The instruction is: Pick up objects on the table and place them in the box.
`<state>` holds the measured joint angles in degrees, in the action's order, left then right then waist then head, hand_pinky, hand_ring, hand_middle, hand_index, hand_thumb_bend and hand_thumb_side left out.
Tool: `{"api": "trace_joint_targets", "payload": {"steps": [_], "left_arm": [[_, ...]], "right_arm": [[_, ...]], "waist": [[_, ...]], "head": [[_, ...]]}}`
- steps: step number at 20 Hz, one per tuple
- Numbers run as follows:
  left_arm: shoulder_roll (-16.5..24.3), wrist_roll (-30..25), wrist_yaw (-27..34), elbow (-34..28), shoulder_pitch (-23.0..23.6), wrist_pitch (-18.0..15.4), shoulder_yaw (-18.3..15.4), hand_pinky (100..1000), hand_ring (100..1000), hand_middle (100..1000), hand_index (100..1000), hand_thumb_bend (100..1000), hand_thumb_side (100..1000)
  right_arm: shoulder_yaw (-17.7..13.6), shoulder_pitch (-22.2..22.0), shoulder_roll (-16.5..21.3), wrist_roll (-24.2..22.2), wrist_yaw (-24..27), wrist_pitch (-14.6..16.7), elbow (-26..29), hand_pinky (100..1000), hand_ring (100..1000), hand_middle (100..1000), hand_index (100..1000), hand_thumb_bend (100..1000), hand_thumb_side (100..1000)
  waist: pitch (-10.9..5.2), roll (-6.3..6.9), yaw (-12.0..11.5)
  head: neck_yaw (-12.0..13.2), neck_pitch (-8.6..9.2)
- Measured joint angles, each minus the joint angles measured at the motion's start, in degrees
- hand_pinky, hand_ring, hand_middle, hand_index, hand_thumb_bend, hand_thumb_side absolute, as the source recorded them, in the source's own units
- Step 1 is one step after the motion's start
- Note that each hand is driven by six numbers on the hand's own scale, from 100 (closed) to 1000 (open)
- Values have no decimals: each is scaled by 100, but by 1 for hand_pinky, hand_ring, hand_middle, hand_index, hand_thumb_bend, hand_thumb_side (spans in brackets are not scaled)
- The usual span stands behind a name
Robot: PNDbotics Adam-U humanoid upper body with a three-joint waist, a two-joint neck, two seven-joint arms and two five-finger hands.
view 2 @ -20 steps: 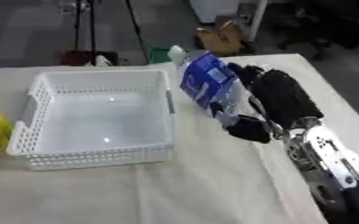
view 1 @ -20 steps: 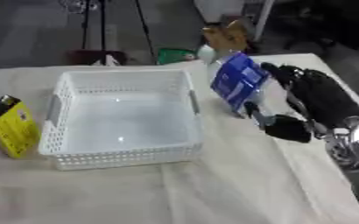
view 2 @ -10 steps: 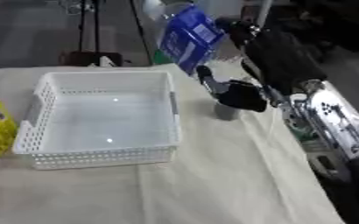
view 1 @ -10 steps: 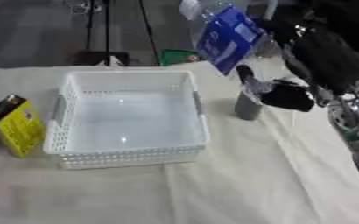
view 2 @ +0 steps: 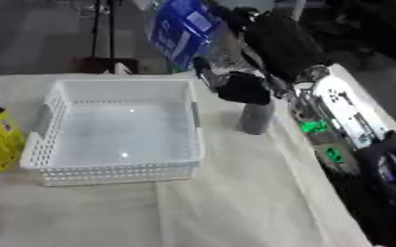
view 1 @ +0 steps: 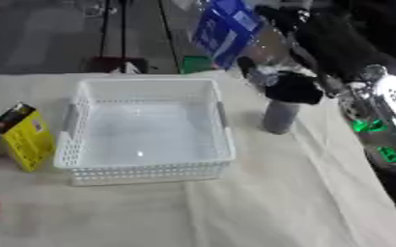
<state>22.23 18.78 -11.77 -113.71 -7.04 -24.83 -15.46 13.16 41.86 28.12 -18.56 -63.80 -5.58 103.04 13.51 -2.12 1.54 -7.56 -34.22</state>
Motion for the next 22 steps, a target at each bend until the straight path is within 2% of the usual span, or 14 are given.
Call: {"api": "trace_joint_targets", "payload": {"steps": [5, 6, 7, 22], "left_arm": [[-1, -26, 23, 0, -7, -2, 13, 963, 995, 985, 963, 100, 709], [-2, -31, 28, 0, -13, -5, 13, 963, 995, 985, 963, 100, 711], [-2, -38, 34, 0, -17, -8, 14, 963, 995, 985, 963, 100, 709], [-5, -90, 71, 0, -67, -23, 49, 965, 996, 986, 964, 100, 709]], "right_arm": [[116, 259, -271, -52, -22, 123, -421, 730, 494, 284, 912, 218, 892], [138, 305, -325, -55, -33, 150, -505, 730, 494, 284, 912, 251, 885], [160, 344, -383, -59, -53, 174, -593, 730, 494, 286, 911, 220, 888], [517, 684, -944, 187, -337, 644, -1970, 733, 509, 305, 908, 207, 875]], "waist": [[0, 2, -58], [0, 4, -74], [0, 6, -91], [1, 17, -258]], "head": [[-13, 1], [-15, 2], [-16, 3], [-91, 5]]}}
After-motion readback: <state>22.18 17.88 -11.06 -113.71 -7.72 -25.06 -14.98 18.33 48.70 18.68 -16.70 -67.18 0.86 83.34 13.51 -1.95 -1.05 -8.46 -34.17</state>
